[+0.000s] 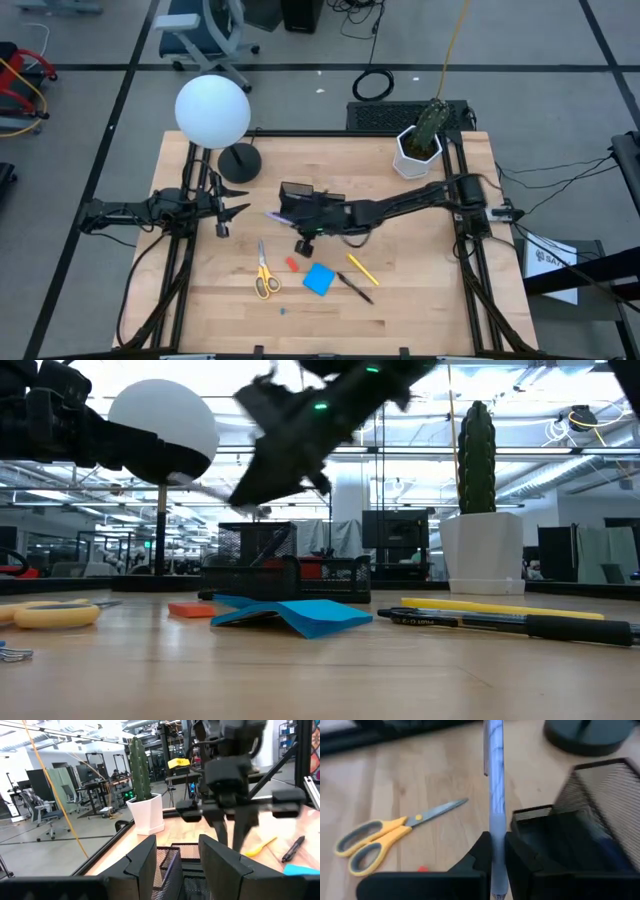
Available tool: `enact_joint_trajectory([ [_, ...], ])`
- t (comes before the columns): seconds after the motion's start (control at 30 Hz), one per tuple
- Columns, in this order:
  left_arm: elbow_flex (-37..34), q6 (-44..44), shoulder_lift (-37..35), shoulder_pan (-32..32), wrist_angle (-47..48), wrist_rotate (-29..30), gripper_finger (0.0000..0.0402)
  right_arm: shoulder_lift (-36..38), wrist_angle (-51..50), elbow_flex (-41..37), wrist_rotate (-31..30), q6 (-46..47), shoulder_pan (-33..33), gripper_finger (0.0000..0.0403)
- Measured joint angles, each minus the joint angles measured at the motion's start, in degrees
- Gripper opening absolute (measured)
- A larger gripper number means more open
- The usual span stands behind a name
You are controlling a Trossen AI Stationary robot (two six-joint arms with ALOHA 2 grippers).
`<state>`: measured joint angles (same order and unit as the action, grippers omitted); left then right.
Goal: Pick and place office supplies into organizer
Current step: Put the purple pen into the desk organizer
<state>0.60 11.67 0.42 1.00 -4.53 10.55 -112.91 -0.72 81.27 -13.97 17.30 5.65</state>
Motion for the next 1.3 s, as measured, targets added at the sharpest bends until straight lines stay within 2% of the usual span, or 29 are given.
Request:
enact_joint_trajectory([
  [0.13,0.00,0.01,0.00,0.01,0.04,0.00,0.0154,7.20,22.29,-15.57,-0.95,-0.85,-0.03,0.0024],
  [0.23,0.00,-0.08,0.01,-0.01,0.04,0.00,0.0154,9.56,40.26,-25.11,-0.82,-1.99,-0.42,0.0024],
  [0.3,0.00,0.01,0.00,0.00,0.03,0.01,0.0154,9.65,49.10,-29.66,-0.75,-2.54,-1.06,0.0024],
  [0.4,0.00,-0.06,0.00,0.01,0.02,0.00,0.0154,8.76,56.62,-32.97,0.67,-3.46,-2.63,0.0024],
  [0.63,0.00,-0.03,0.00,0.00,0.02,0.00,0.0154,5.22,66.19,-32.01,4.71,-10.59,-5.61,0.0024],
  [0.83,0.00,0.00,0.01,-0.01,0.04,0.00,0.0154,1.24,74.69,-30.65,8.01,-12.96,-8.60,0.0024],
  [0.97,0.00,-0.06,0.01,0.00,0.04,0.00,0.0154,-2.21,83.43,-30.53,11.17,-13.50,-10.45,0.0024],
  [1.07,0.00,0.01,0.00,0.01,0.05,0.00,0.0154,-5.64,89.70,-30.51,11.29,-13.50,-11.66,0.0024],
  [1.3,0.00,-0.01,0.01,-0.01,0.03,0.00,0.0154,-11.70,90.46,-25.53,13.28,-12.18,-12.98,0.0024],
])
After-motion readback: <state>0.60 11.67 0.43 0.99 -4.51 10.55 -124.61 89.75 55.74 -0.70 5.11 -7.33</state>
